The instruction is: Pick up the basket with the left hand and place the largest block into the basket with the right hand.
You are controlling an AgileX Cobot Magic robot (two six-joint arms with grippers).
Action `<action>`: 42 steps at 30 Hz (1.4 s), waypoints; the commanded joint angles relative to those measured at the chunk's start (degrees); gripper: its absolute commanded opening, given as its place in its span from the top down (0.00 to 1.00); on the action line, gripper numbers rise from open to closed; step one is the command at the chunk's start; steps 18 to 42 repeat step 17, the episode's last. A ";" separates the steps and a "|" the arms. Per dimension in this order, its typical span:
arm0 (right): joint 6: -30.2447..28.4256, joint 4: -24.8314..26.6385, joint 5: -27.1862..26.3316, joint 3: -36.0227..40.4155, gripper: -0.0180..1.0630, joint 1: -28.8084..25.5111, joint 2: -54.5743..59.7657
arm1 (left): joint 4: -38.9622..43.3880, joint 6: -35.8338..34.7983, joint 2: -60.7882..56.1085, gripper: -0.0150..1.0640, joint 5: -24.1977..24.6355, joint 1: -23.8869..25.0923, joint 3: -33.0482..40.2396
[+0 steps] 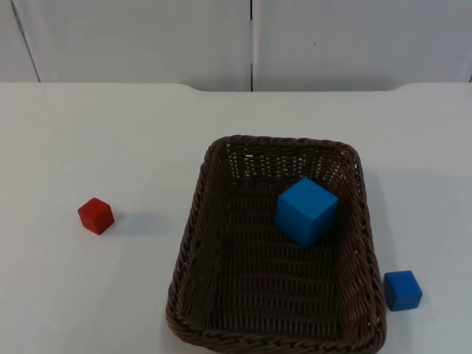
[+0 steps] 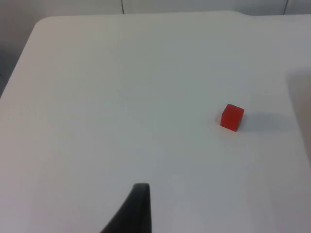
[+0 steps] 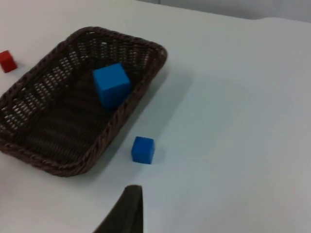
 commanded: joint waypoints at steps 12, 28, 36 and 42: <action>-0.09 0.12 -0.61 0.02 0.01 -10.63 -0.17 | 0.10 -0.22 -0.26 0.01 -0.01 0.21 0.23; -0.09 0.36 -0.61 0.02 0.01 -13.06 -0.17 | 0.10 -0.22 -0.26 0.01 -0.01 0.21 0.23; -0.09 0.36 -0.61 0.02 0.01 -13.06 -0.17 | 0.10 -0.22 -0.26 0.01 -0.01 0.21 0.23; -0.09 0.36 -0.61 0.02 0.01 -13.06 -0.17 | 0.10 -0.22 -0.26 0.01 -0.01 0.21 0.23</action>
